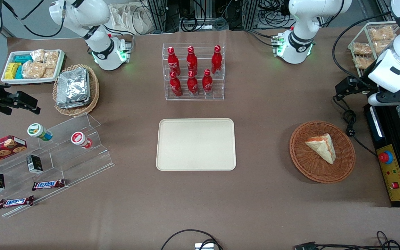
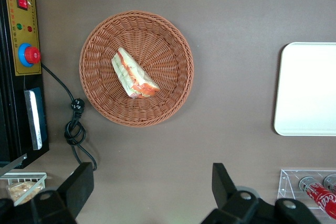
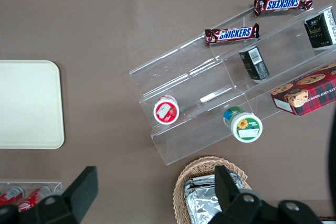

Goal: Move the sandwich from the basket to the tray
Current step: 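Move the open left gripper over the sandwich in the wicker basket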

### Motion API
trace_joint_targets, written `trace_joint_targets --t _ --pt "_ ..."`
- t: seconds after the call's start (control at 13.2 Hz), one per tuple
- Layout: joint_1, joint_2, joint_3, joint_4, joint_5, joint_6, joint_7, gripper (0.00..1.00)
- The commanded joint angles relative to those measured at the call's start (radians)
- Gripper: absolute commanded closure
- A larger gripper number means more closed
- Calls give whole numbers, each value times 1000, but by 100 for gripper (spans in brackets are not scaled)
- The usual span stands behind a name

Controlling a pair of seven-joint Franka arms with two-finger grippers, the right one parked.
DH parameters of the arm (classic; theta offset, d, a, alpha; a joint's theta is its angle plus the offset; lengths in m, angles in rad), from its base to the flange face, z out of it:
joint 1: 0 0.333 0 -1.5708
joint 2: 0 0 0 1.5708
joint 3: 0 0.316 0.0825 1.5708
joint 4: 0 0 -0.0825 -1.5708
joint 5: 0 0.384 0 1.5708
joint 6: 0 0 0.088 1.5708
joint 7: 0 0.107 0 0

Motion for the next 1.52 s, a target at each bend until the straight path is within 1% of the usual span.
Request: trace_joint_targets --t 0.0,0.08,0.15,0.38,0.53,0.68,0.91,1.06,1.21,1.44 --pt "0 6 -1 15 -10 -15 -36 0" --pt "-1 6 -1 12 -1 -15 -47 0" --pt "0 12 6 -1 -8 -1 -51 0" --pt "8 27 14 -86 10 106 -53 0" --pt "8 44 64 -107 10 132 -99 0" --pt "4 109 107 -110 10 158 -255 0" --pt "2 191 111 -126 10 215 -532 0" --pt "2 251 111 -149 12 282 -614 0" --pt "2 262 111 -243 12 431 -659 0" --pt "0 292 111 -344 12 581 -734 0"
